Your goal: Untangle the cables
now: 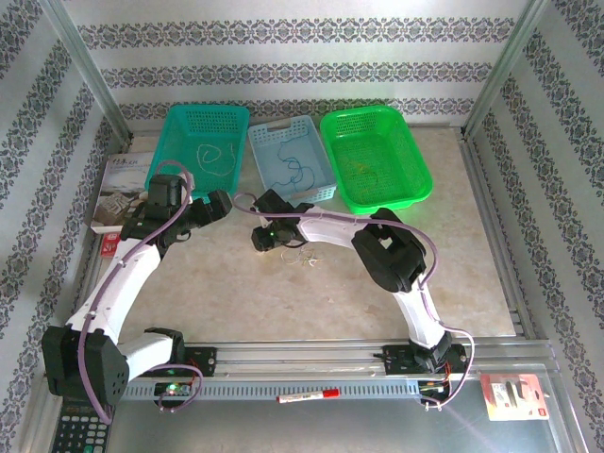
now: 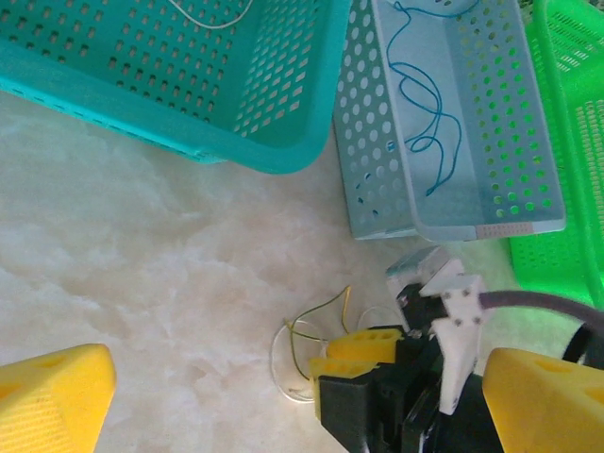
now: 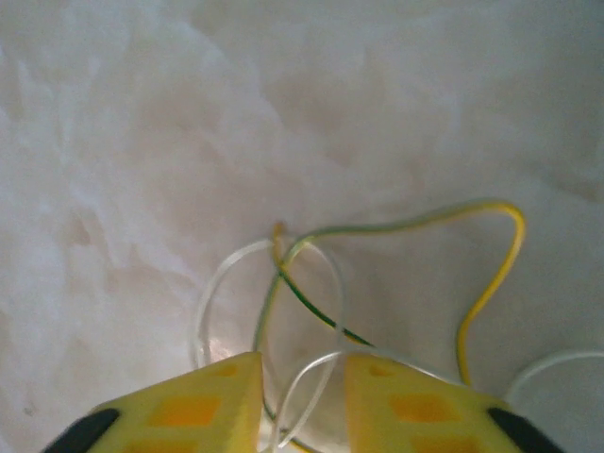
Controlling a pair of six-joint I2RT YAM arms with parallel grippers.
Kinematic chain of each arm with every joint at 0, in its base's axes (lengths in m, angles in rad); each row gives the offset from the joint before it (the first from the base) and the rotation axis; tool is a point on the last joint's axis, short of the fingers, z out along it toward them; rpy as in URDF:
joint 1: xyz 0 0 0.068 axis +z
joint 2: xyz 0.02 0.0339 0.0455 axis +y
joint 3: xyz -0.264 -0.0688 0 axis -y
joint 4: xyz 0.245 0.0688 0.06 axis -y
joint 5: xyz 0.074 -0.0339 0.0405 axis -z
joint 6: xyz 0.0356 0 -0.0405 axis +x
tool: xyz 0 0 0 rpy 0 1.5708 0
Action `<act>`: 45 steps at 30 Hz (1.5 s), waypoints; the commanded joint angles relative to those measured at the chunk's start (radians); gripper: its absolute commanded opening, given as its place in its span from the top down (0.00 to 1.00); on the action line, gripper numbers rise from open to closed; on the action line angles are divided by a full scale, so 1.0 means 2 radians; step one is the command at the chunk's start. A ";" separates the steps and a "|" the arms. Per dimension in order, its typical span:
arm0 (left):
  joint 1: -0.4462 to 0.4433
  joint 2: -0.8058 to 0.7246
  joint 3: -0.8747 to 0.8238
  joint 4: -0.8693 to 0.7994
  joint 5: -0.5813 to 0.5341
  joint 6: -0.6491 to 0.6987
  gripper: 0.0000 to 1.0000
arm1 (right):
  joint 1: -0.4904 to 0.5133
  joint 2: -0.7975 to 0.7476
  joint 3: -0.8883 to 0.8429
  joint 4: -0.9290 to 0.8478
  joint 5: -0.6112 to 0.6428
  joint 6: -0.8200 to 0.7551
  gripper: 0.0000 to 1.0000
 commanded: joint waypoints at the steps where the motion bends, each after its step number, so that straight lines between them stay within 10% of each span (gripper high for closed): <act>1: 0.007 -0.007 -0.002 0.023 0.018 -0.014 0.00 | 0.007 -0.037 -0.041 -0.003 -0.006 -0.009 0.80; 12: 0.007 0.000 -0.004 0.039 0.074 -0.015 0.00 | 0.007 -0.197 -0.198 0.010 -0.002 -0.010 0.99; 17: 0.005 0.004 -0.014 0.054 0.114 -0.012 0.00 | 0.003 -0.251 -0.210 0.010 0.000 0.001 0.66; 20: 0.004 0.000 -0.021 0.052 0.118 -0.011 0.00 | -0.001 -0.263 -0.200 0.010 0.003 0.010 0.64; 45: 0.004 -0.030 -0.062 0.065 0.056 -0.051 0.00 | 0.044 -0.088 -0.051 -0.074 0.064 -0.048 0.63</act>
